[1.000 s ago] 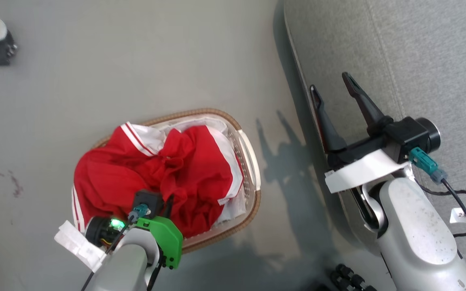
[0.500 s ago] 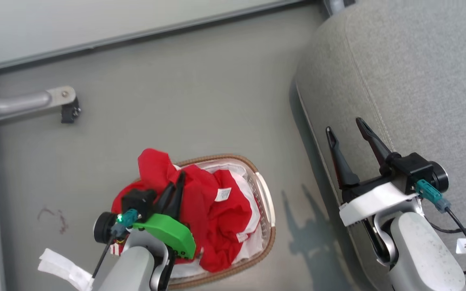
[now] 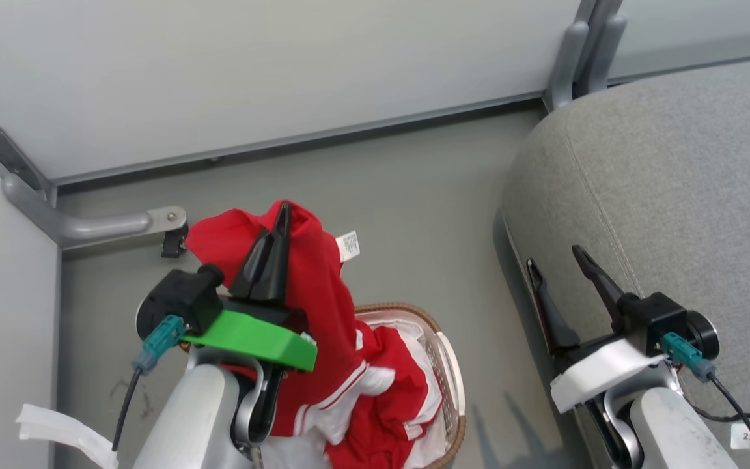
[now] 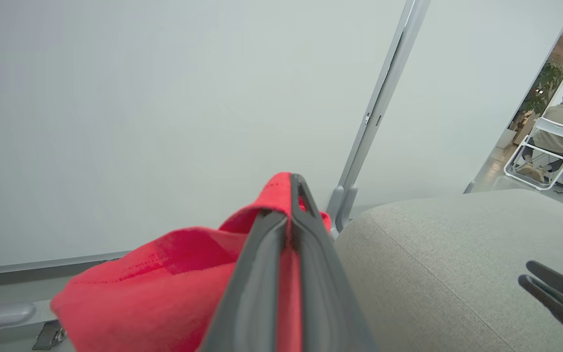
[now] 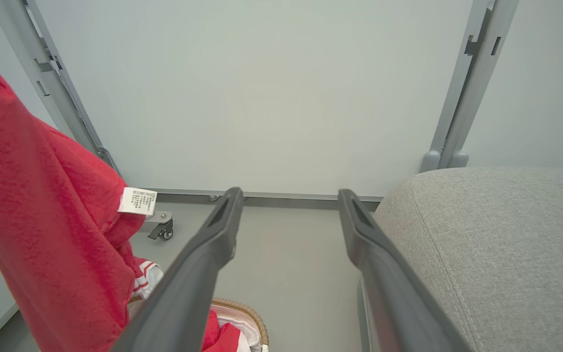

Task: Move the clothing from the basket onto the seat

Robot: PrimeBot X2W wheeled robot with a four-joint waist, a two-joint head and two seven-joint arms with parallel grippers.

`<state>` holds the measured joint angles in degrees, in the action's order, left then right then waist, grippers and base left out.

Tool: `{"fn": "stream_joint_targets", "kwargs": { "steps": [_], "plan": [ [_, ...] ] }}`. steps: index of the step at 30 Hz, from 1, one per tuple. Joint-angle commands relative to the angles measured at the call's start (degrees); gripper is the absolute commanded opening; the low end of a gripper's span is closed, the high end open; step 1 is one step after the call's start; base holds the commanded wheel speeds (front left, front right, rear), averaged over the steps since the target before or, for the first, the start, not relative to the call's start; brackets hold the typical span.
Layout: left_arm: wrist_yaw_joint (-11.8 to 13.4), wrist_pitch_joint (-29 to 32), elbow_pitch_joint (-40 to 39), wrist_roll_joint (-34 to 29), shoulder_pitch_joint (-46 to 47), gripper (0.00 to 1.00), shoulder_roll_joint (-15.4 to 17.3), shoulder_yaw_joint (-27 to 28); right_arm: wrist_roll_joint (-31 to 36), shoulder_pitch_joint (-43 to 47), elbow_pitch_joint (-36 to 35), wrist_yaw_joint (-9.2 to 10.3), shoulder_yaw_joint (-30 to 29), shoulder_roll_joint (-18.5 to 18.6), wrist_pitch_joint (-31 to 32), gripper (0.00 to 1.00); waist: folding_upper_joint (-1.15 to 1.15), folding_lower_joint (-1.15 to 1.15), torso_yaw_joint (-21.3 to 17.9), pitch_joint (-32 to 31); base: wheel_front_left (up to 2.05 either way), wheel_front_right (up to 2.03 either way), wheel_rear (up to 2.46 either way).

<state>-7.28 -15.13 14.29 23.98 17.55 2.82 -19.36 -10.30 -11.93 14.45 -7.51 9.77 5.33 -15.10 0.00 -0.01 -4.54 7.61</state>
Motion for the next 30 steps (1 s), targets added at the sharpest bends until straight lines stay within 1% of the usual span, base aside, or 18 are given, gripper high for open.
{"fn": "stream_joint_targets", "kwargs": {
  "steps": [1, 7, 11, 15, 20, 25, 30],
  "plan": [
    [0.08, -0.03, -1.2, 0.03, 1.23, 0.0, 0.15, -0.17, 0.02, 1.24, 0.24, 0.04, 0.11, 0.31, -0.11, 1.0, 0.0, 0.01, 1.28, -2.49, 0.0, 0.0, 0.0],
    [0.75, -0.03, -5.33, 0.48, 3.25, 0.0, 0.16, -0.36, -0.09, 3.38, 1.17, 0.04, 1.62, 0.44, -0.11, 1.0, 0.0, 0.01, 1.55, -4.55, 0.0, 0.0, 0.0],
    [0.92, -0.02, -6.83, 0.24, 4.49, 0.0, 0.16, -1.08, -0.48, 3.94, 2.1, 0.04, 4.84, 1.34, -0.11, 1.0, 0.0, 0.01, 1.89, -5.05, 0.0, 0.0, 0.0],
    [1.28, -0.02, -7.77, 0.92, 5.27, 0.0, 0.15, -2.33, -1.58, 2.51, 2.91, 0.04, 10.64, 3.42, -0.11, 1.0, 0.0, 0.01, 2.44, -5.34, 0.0, 0.0, 0.0],
    [1.66, -0.02, -8.36, 1.56, 5.51, 0.0, 0.15, -4.62, -3.96, -1.21, 2.48, 0.05, 19.44, 5.66, -0.11, 1.0, 0.0, 0.01, 3.44, -5.47, 0.0, 0.0, 0.0],
    [1.91, -0.01, -8.69, 2.1, 5.97, 0.0, 0.15, -6.6, -6.15, -6.77, 0.75, 0.05, 26.9, 5.89, -0.1, 1.0, 0.0, 0.01, 4.38, -4.9, 0.0, 0.0, 0.0],
    [2.29, -0.01, -8.58, 2.45, 6.46, 0.0, 0.16, -8.31, -8.43, -12.15, 0.27, 0.05, 32.43, 4.6, -0.1, 1.0, 0.0, 0.01, 5.44, -4.25, 0.0, 0.0, 0.0]
  ]
}}
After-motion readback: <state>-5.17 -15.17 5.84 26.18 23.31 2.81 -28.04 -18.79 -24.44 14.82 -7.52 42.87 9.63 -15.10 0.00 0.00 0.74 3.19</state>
